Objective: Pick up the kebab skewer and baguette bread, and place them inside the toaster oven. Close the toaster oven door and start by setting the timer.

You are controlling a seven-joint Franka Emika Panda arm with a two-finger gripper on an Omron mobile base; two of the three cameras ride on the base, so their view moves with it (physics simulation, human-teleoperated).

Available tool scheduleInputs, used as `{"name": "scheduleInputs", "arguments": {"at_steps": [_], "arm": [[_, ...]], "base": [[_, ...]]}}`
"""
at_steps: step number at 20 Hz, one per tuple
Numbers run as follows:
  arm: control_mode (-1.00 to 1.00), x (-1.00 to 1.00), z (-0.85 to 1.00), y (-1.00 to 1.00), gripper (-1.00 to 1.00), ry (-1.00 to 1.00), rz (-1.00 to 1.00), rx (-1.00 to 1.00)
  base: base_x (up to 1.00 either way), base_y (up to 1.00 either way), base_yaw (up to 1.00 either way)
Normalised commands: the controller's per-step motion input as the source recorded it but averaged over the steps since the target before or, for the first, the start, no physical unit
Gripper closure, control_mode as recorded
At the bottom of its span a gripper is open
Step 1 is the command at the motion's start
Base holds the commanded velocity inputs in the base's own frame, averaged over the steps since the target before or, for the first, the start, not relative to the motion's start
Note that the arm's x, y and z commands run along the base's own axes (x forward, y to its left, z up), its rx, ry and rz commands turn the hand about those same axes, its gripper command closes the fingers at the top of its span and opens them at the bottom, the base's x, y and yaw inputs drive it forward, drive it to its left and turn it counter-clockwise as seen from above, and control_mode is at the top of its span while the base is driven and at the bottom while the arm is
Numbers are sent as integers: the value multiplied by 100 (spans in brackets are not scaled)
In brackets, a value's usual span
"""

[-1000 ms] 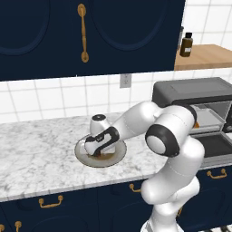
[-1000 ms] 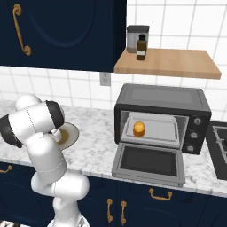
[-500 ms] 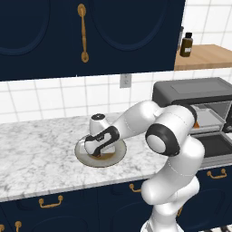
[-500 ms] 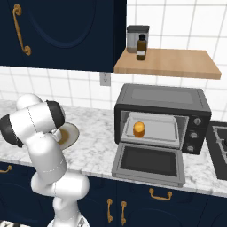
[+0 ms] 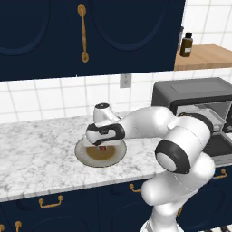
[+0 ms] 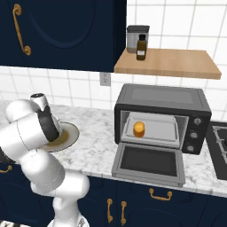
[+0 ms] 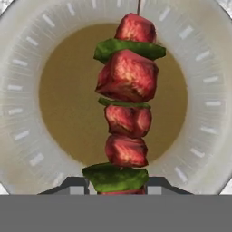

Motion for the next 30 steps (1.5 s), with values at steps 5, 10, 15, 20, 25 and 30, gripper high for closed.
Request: {"name": "scheduleInputs", "arguments": {"at_steps": [5,10,15,20,25,30], "arm": [[-100,-73,78,-95,100,-4,2,0],[-100,-62,62,-100,100,0,0,0],[-100,-43,55,-100,100,0,0,0],[-100,-36,48,-100,100,0,1,0],[-100,-8,35,-100,100,0,0,0],[-100,0,7,-100,100,0,2,-2]], "base": [[0,0,0],[0,0,0],[0,0,0],[0,0,0],[0,0,0],[0,0,0]]}}
